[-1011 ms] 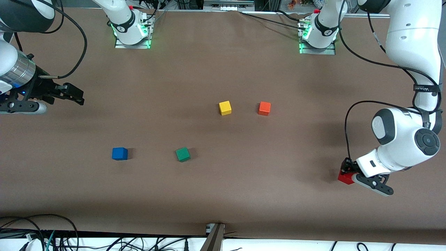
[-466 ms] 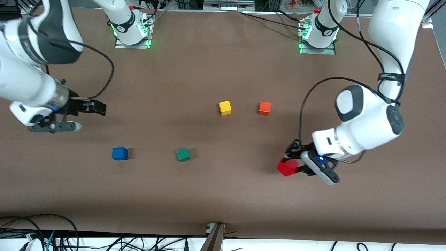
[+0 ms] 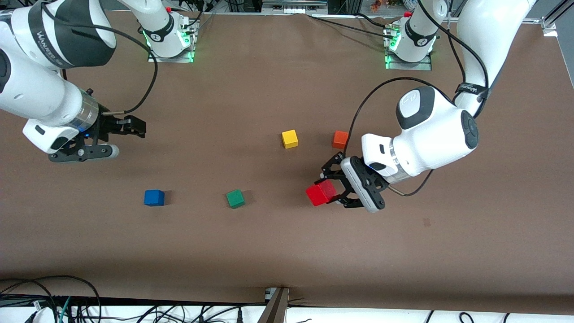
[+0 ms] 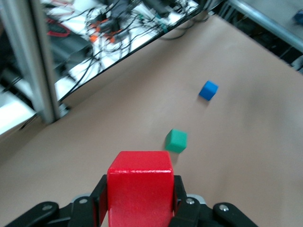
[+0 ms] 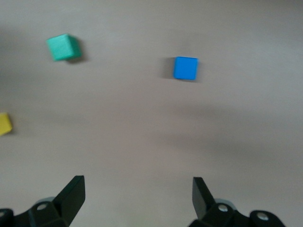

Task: Pass red block to right arm, stack on blue
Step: 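Lift the red cube with the left gripper while the right gripper approaches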

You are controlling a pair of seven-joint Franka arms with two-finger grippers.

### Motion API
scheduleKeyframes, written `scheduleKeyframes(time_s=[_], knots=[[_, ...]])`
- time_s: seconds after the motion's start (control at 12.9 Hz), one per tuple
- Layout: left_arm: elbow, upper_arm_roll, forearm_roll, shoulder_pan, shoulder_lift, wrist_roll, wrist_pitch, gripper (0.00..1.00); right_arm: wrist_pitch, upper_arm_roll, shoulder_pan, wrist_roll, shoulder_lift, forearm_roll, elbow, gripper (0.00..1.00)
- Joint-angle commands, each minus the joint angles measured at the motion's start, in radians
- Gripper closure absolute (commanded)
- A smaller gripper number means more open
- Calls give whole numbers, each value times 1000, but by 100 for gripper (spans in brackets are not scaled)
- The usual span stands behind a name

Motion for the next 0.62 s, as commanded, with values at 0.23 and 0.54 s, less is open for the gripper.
scheduleKeyframes(time_s=[0.23,0.54], knots=[[-4,-94,-227,21,19,249,41,88,-45,-11,-98,-101,74,492,7,0],[7,-129,-255,1,22,271,100,94,-44,-11,-127,-90,206,895,7,0]])
